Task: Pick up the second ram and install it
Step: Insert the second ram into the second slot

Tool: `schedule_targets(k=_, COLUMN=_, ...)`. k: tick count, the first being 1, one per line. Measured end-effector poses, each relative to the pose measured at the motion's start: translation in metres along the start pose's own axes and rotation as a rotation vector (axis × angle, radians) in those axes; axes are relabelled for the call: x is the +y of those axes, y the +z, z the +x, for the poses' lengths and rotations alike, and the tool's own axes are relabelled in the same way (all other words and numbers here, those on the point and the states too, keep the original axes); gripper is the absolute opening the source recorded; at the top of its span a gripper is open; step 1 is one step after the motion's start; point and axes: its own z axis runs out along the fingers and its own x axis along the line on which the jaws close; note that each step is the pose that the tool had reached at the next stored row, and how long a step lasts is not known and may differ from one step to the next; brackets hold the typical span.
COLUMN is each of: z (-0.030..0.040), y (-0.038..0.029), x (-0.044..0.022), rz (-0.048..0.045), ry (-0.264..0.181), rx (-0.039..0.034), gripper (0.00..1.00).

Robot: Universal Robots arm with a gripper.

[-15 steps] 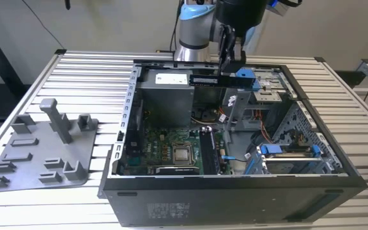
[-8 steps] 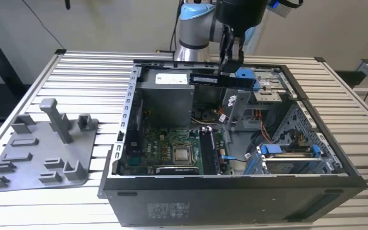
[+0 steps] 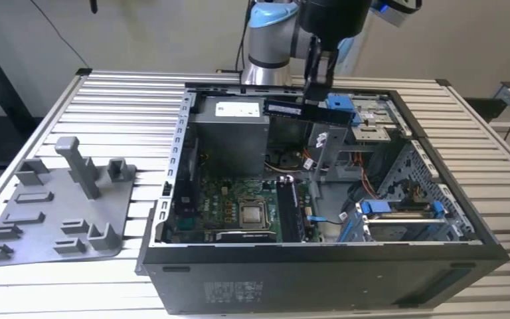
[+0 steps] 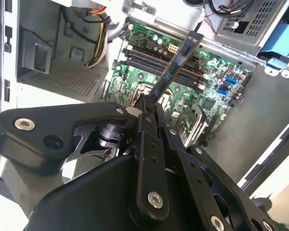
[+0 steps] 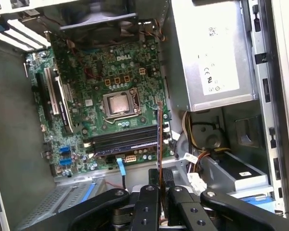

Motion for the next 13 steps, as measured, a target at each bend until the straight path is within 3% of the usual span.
schedule_targets(k=13, z=0.0000, y=0.0000, x=0.0000, rz=0.0034, ry=0.148, rx=0.0006, gripper=0.14)
